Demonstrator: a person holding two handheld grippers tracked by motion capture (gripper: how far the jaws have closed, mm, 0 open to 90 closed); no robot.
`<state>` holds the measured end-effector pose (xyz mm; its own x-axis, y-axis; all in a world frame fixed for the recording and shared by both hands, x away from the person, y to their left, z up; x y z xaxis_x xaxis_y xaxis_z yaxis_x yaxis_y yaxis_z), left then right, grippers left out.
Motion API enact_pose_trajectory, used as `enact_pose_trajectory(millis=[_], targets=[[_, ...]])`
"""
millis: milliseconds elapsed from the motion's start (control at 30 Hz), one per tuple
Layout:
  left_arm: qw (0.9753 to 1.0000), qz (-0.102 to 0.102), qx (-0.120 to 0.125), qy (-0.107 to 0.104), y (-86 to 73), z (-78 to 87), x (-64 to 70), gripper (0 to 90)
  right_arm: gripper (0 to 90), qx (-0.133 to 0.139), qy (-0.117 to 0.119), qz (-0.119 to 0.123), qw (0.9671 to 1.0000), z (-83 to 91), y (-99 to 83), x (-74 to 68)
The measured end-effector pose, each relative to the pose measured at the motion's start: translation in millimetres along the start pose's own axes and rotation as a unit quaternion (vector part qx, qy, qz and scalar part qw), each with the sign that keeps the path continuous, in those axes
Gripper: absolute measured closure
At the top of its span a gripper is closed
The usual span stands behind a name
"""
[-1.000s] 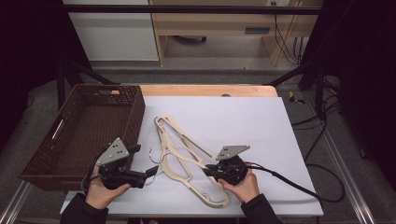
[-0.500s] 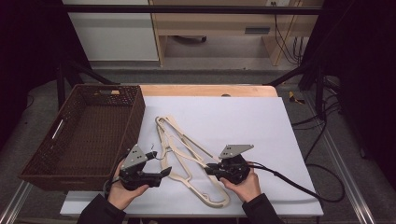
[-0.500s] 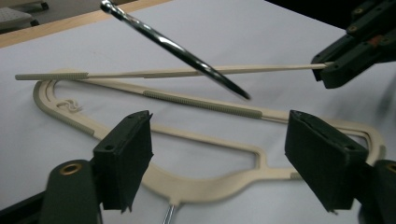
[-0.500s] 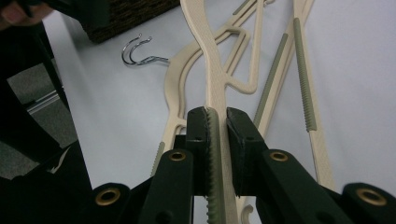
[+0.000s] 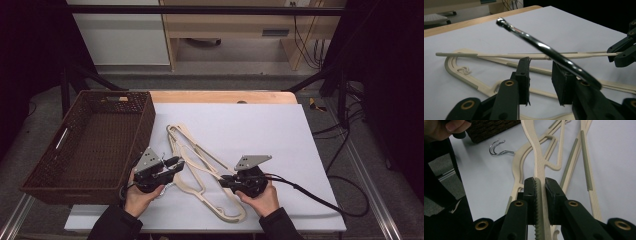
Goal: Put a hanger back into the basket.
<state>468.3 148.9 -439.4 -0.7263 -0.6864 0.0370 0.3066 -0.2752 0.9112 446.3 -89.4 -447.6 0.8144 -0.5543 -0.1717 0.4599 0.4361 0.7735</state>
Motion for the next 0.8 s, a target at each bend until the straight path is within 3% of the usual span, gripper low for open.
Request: enact_pose_trajectory(millis=[100,267,800], targets=[[0.9999,-0.013,0.006,-0.003,1.1,-0.9,2.5,73.3,79.7,0.0,0.0,0.0,1.0,-0.1,-0.1,-0.1],[0.9998,-0.014,0.012,-0.002,5.0,-1.9,6.7,85.2,79.8,-0.002,0.001,0.002,1.0,-0.5,-0.7,0.1],[0.9997,-0.018,0.015,0.008,9.6,4.1,13.6,88.4,79.2,-0.002,0.006,0.005,1.0,0.9,-1.0,-2.1]])
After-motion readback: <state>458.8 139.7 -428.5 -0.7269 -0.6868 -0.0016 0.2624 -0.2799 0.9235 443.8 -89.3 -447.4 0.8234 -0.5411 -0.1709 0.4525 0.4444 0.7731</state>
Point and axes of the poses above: each handheld gripper's, and its own axes: z roughly backward along the jaws, y roughly out of its top, x roughly to its right, the point moved 5 cm from there along -z, roughly forward along the jaws, and after that the axes turned 1 degree about -z, right-handed, at the moved point
